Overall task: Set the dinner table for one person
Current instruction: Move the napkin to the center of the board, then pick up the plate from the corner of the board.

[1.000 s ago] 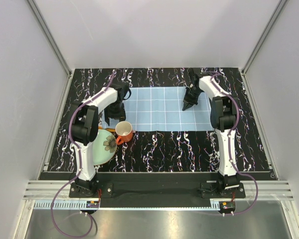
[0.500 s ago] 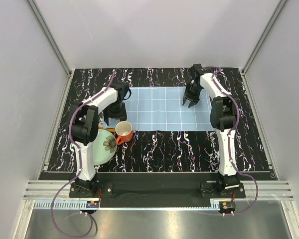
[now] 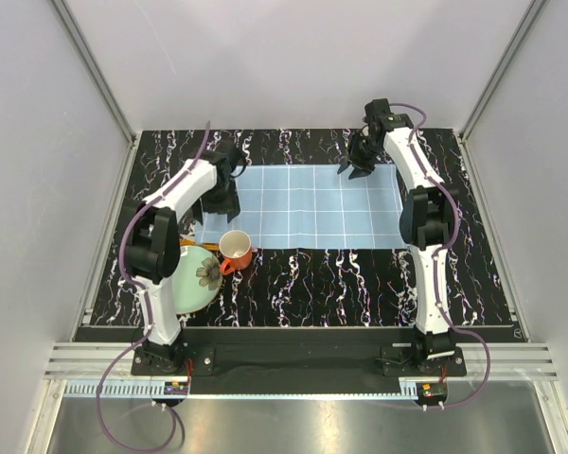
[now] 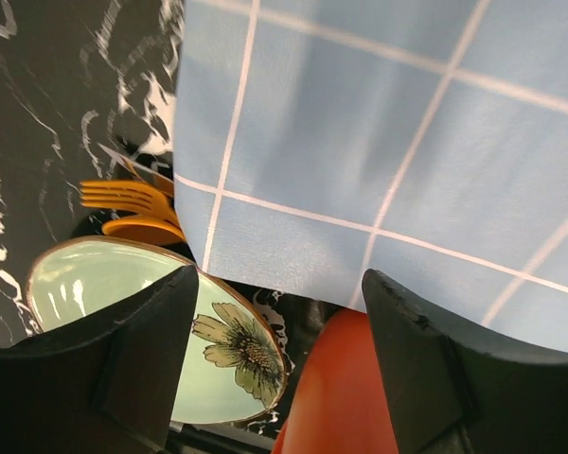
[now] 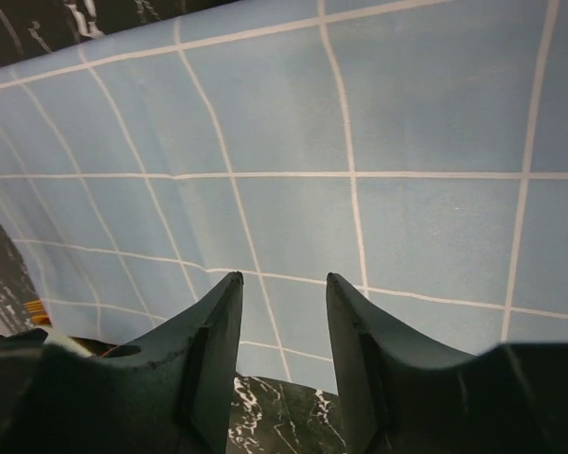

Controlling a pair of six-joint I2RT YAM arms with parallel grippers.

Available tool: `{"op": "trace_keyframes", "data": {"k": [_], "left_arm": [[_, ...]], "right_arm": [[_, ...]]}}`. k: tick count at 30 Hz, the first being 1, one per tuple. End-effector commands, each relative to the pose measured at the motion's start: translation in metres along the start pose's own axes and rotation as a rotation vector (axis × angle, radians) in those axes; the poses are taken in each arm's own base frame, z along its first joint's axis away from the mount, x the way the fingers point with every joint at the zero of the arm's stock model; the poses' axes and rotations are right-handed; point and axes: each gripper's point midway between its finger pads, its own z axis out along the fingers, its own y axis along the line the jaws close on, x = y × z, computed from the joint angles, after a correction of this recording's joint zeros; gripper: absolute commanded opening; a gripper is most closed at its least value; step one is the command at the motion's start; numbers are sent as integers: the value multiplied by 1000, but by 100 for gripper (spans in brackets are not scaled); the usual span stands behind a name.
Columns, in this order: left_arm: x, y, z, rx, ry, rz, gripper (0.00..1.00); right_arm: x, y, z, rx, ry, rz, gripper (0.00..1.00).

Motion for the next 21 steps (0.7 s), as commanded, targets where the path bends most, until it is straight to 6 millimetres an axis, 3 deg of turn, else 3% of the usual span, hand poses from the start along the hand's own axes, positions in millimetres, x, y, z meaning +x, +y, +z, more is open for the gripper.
{"op": "trace_keyframes", "data": {"k": [1, 3, 7, 10, 11, 12, 13, 14, 15, 16, 17, 18, 19, 20, 21], "left_arm": [[-60, 13, -77, 77, -249, -116, 77], [-79, 22, -110, 119, -332, -161, 77], [-89, 42, -146, 144, -425, -219, 78], [-74, 58, -149, 142, -424, -268, 78], [-60, 61, -135, 129, -381, -271, 78], [-51, 68, -141, 143, -392, -291, 78], [-45, 71, -141, 150, -398, -316, 78], [-28, 74, -128, 134, -368, -308, 78], [-23, 80, -142, 171, -419, -333, 78], [-15, 83, -142, 179, -424, -347, 78], [1, 86, -131, 168, -400, -347, 79], [9, 92, -140, 190, -427, -364, 78], [22, 94, -129, 183, -406, -365, 78], [29, 98, -134, 202, -427, -371, 78], [34, 96, -133, 219, -424, -365, 79]], "right_arm": [[-32, 56, -84, -173, -162, -38, 48], [-29, 63, -92, -200, -159, -37, 48], [-19, 70, -112, -232, -149, -39, 48], [1, 70, -119, -227, -114, -48, 48], [16, 66, -111, -213, -67, -43, 48], [25, 67, -111, -214, -50, -49, 48], [35, 73, -122, -235, -44, -62, 48], [57, 68, -111, -221, 18, -53, 48], [66, 70, -110, -231, 31, -48, 48], [77, 76, -125, -264, 34, -54, 48], [98, 67, -115, -243, 89, -26, 48], [109, 71, -116, -252, 100, -21, 48], [119, 75, -129, -265, 87, -28, 48], [137, 68, -122, -243, 119, -9, 49], [148, 73, -133, -251, 107, -24, 49]]}}
